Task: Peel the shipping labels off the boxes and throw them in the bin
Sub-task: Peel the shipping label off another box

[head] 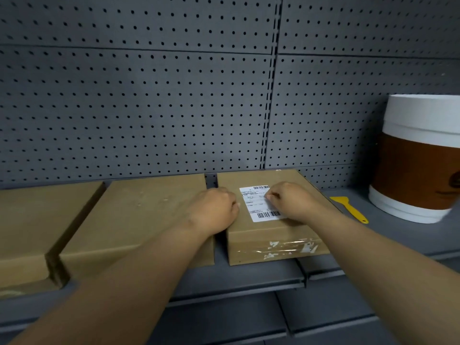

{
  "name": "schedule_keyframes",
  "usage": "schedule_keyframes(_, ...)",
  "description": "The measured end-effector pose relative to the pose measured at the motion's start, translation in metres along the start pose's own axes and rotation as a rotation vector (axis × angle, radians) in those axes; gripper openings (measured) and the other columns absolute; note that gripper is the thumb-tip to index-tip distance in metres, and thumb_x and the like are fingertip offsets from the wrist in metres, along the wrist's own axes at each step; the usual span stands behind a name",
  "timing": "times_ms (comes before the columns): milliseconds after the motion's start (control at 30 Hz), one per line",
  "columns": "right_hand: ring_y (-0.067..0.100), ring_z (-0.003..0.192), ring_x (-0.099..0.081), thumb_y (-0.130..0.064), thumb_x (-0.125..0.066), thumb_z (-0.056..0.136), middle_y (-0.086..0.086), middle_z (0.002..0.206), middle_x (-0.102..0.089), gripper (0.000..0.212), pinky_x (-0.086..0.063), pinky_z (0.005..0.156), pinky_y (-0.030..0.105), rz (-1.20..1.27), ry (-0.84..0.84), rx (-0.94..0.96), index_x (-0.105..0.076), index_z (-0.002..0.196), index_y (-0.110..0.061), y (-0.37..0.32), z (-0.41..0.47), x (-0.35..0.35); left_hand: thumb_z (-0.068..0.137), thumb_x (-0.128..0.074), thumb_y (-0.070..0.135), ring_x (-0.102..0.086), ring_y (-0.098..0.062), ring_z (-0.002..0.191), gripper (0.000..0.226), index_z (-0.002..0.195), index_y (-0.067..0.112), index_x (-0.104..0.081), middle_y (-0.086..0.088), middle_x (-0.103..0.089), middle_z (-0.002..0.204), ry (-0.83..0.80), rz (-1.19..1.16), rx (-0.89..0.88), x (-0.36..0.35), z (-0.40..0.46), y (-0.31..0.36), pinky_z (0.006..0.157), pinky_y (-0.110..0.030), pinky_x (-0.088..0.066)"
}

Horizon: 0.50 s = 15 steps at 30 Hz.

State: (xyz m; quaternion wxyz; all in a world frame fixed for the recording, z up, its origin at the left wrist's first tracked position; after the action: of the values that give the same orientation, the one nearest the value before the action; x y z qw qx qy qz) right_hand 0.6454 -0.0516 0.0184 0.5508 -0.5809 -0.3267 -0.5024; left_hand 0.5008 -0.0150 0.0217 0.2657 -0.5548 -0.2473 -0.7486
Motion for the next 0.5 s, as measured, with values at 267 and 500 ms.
schedule_keyframes(267,0.023,0.099,-0.06,-0.016,-0.041,0.096,0.006,0.111,-0.067,0.027,-0.048,0.086,0.031,-0.06,-0.02,0.057,-0.067,0.1,-0.011,0.003,0.029,-0.005,0.097,-0.034,0.03,-0.058,-0.026,0.102,0.036,0.106,0.011,-0.064,-0.007,-0.061,0.114,-0.05,0.046,0.043,-0.016,0.013,-0.005,0.088,-0.036,-0.048)
schedule_keyframes(500,0.027,0.095,-0.061,-0.012,-0.039,0.095,0.011,0.1,-0.068,0.031,-0.05,0.084,0.037,-0.104,-0.042,0.123,-0.064,0.076,-0.01,0.011,0.05,-0.004,0.097,-0.033,0.027,-0.058,-0.025,0.094,0.031,0.094,0.011,-0.059,-0.008,-0.061,0.105,-0.094,0.061,0.116,-0.027,0.019,-0.008,0.083,-0.039,-0.049)
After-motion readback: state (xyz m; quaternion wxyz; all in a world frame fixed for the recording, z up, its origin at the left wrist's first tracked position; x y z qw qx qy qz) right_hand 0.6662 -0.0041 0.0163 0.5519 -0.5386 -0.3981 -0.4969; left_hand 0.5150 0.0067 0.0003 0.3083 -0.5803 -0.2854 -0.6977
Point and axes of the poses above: each hand's wrist, its own z-axis towards the middle knuckle, its own x-axis out of the back of the hand, y = z × x, the point moved 8 cm from there along z, towards the middle knuckle
